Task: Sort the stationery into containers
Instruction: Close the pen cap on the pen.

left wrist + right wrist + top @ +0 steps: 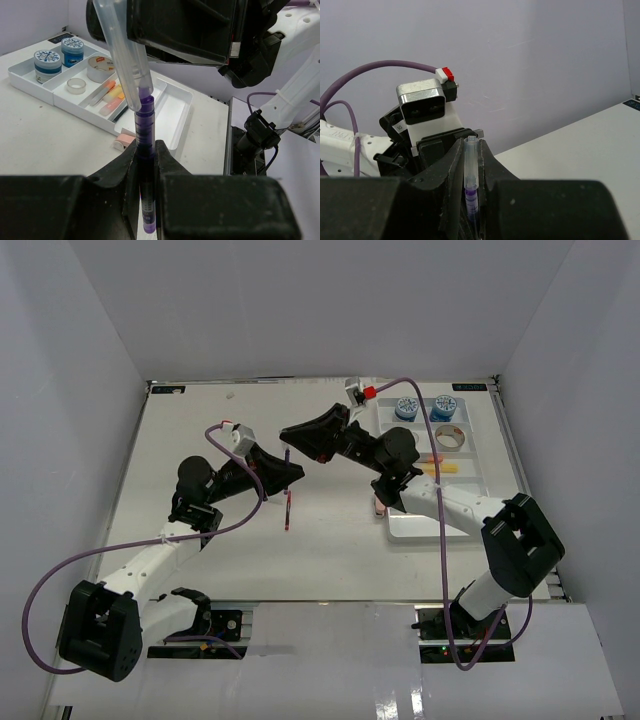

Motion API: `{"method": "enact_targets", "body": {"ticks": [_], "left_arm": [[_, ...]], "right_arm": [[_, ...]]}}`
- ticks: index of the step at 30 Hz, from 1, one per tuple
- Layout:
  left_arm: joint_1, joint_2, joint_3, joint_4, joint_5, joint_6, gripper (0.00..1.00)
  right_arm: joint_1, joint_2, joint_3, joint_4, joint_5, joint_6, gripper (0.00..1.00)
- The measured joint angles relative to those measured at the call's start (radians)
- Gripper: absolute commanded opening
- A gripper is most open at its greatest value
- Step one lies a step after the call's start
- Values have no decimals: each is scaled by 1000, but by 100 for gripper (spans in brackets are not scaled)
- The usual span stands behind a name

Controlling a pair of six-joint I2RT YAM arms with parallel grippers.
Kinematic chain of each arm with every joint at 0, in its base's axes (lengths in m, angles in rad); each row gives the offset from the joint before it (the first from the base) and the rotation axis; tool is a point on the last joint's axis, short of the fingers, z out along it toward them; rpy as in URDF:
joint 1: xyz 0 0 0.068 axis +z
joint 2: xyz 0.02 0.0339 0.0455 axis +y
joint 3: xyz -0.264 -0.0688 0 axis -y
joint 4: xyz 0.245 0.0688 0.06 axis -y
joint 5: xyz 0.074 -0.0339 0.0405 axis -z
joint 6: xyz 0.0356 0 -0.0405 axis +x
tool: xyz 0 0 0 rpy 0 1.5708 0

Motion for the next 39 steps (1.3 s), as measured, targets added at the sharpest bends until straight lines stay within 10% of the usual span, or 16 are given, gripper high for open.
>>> {"method": "enact_targets", "body": {"ticks": [39], "left_arm": [[-44, 0, -17, 100, -31, -62, 0]], "right_arm": [[5, -29, -47, 83, 3, -8, 13]]}}
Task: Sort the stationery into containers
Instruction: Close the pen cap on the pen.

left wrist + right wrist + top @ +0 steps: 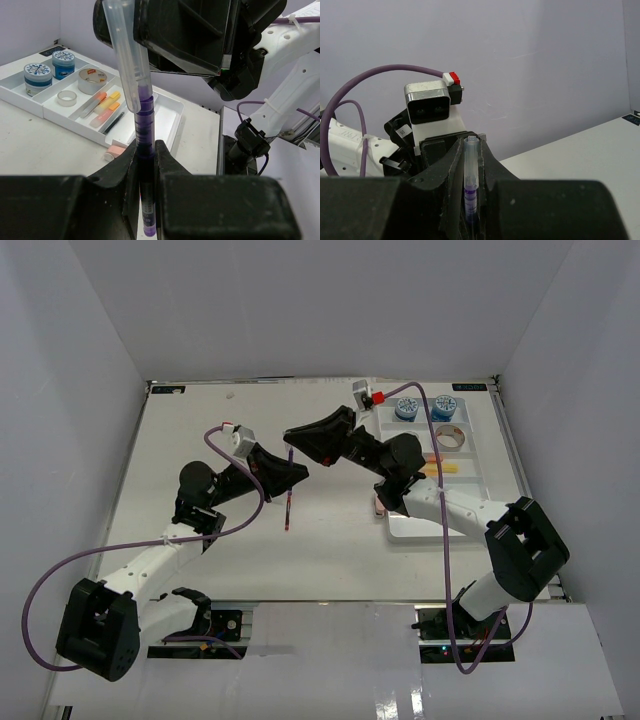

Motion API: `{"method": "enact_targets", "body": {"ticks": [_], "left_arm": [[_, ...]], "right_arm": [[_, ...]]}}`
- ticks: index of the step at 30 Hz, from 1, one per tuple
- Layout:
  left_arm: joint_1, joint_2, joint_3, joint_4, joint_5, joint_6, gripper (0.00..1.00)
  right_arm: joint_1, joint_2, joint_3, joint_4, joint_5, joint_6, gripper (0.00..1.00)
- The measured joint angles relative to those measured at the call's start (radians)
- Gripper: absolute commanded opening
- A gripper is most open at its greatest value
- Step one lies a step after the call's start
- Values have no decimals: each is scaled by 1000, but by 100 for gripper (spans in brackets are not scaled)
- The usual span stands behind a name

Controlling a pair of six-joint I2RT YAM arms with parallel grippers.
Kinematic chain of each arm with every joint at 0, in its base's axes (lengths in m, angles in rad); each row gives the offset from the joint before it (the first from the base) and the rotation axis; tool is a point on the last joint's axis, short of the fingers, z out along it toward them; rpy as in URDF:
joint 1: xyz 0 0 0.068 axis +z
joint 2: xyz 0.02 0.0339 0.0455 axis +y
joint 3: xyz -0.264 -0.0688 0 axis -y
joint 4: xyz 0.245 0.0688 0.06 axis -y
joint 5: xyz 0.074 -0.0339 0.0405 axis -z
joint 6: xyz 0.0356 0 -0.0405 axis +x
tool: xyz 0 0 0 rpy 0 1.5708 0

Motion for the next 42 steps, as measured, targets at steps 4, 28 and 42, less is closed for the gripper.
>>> {"method": "enact_targets", "body": {"ticks": [4, 28, 42], "left_arm": [[-2, 0, 0, 1, -4, 6, 0], [-44, 0, 11, -52, -19, 68, 0], [-44, 0, 10, -52, -56, 59, 0]], "right_arm": [[-2, 0, 5, -4, -3, -3, 13], [-13, 1, 35, -26, -22, -2, 13], [-41, -24, 32, -29, -26, -2, 12]]}}
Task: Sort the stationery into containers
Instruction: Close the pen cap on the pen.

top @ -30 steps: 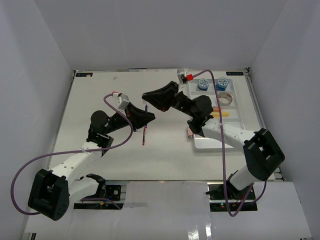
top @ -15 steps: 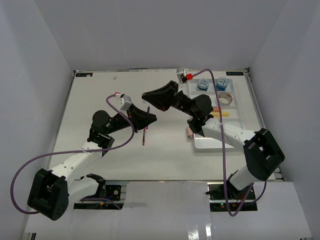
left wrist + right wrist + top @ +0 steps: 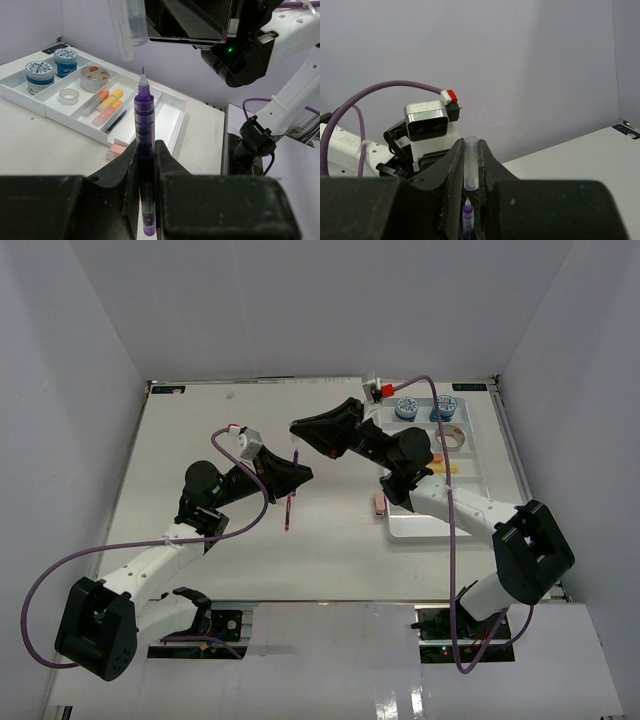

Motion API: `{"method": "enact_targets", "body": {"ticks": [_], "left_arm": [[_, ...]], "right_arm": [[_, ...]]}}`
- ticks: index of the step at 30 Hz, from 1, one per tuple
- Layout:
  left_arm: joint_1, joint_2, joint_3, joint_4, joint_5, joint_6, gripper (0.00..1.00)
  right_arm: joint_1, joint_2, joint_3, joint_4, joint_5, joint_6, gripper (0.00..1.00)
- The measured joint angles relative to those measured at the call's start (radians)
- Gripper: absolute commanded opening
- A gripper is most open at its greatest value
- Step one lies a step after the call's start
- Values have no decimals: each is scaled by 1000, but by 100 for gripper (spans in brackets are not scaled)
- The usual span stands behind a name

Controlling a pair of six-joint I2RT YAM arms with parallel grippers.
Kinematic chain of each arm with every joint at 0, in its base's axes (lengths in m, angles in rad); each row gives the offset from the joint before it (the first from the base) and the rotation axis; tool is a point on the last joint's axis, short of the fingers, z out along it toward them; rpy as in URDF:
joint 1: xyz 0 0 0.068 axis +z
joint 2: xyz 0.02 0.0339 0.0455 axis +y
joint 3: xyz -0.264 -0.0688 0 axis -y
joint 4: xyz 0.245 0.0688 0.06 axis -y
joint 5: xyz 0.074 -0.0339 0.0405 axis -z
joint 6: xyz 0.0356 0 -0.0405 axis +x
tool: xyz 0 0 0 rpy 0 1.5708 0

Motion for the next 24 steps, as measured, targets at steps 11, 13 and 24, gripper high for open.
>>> {"method": "enact_targets", "body": {"ticks": [11, 13, 24], "left_arm": [[0, 1, 0, 9, -3, -23, 0], [0, 1, 0, 5, -2, -25, 0], [0, 7, 0, 13, -3, -32, 0]], "right_arm": [[0, -12, -37, 3, -8, 1, 11], [0, -12, -47, 4, -7, 3, 11], [0, -16, -54, 9, -8, 4, 11]]}}
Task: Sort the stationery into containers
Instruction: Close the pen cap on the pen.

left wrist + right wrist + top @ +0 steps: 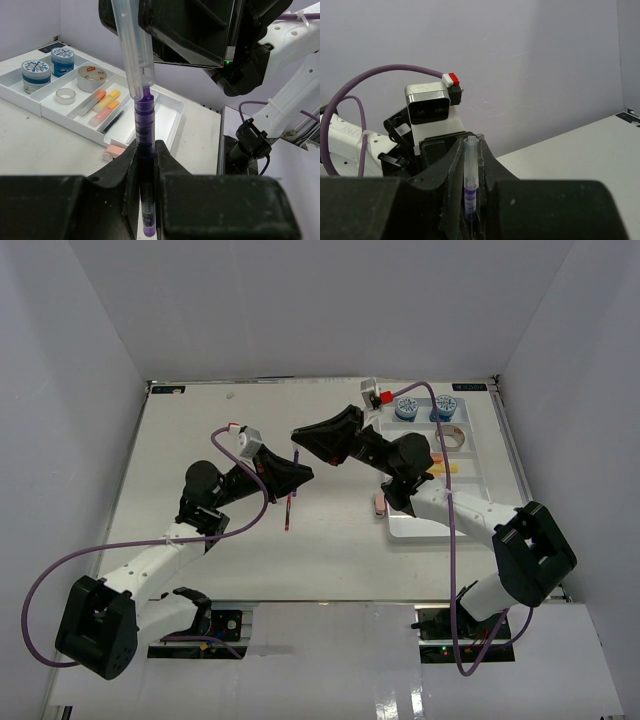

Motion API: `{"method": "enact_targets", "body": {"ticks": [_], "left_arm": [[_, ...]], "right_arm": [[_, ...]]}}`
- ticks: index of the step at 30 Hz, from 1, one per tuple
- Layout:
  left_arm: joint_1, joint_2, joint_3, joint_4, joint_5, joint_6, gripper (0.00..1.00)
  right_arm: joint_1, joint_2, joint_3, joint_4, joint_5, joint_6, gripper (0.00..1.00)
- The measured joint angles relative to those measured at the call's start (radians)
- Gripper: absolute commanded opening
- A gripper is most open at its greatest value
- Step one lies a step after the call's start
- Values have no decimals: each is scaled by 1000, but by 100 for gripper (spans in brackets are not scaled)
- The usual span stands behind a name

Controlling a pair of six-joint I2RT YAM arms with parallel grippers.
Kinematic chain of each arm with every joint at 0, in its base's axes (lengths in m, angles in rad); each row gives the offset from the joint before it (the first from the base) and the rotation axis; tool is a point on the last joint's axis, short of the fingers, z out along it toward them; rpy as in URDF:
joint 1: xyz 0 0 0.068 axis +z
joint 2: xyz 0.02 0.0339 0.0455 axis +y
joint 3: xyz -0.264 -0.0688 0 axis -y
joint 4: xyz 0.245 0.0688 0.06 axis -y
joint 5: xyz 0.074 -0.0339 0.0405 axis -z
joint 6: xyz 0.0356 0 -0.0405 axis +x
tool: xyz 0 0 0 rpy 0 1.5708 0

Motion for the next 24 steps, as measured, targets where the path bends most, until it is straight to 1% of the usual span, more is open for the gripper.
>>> {"method": "enact_targets", "body": {"ticks": [5, 24], "left_arm": [[0, 1, 0, 6, 0, -5, 0], [-3, 26, 14, 61, -8, -38, 0]], "right_arm": [[0, -1, -2, 3, 0, 1, 11], [-2, -1, -36, 89, -16, 21, 27]]}}
